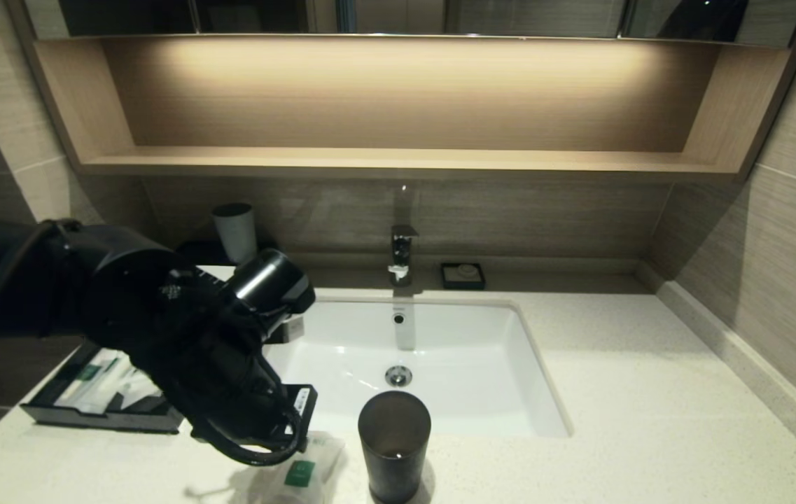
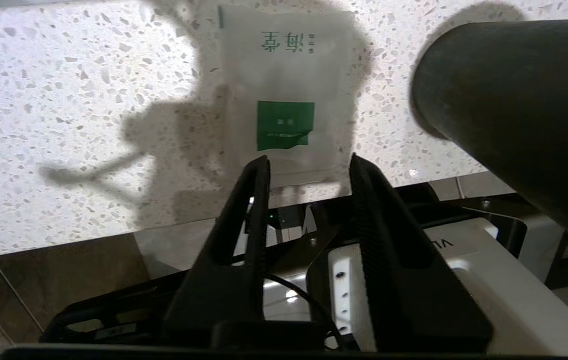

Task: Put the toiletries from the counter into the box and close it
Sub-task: Pick up the bathroom toiletry

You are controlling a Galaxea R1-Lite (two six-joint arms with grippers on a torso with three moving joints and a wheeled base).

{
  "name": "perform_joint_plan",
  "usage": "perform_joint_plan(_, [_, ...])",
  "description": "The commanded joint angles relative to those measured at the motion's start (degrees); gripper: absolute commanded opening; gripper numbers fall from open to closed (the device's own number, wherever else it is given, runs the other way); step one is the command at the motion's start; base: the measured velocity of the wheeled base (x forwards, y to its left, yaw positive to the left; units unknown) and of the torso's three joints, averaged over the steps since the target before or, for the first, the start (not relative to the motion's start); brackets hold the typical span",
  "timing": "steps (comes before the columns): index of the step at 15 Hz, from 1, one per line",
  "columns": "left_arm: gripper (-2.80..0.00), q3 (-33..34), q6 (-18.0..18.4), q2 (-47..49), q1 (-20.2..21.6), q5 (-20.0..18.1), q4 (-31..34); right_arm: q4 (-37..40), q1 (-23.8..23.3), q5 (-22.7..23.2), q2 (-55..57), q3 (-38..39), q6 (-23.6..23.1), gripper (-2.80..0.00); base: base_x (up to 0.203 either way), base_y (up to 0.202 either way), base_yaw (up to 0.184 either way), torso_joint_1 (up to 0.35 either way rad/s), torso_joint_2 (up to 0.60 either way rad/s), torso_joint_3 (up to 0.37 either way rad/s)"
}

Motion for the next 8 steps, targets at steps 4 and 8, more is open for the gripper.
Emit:
perform_joint_plan(4, [0.00, -2.54, -8.54, 3.42, -2.60, 0.07, 0.13, -0.02, 0.01, 0.01, 0.00, 0.11, -0.01, -2.80, 0.000, 0.000, 0.000, 0.000, 0.00, 0.000])
perform_joint_plan(8, [0.00, -5.92, -12.70, 6.27, -3.15, 0.66, 2.62, -0.02, 0.01, 0.01, 0.00, 0.11, -0.01, -2.80, 0.000, 0.000, 0.000, 0.000, 0.00, 0.000])
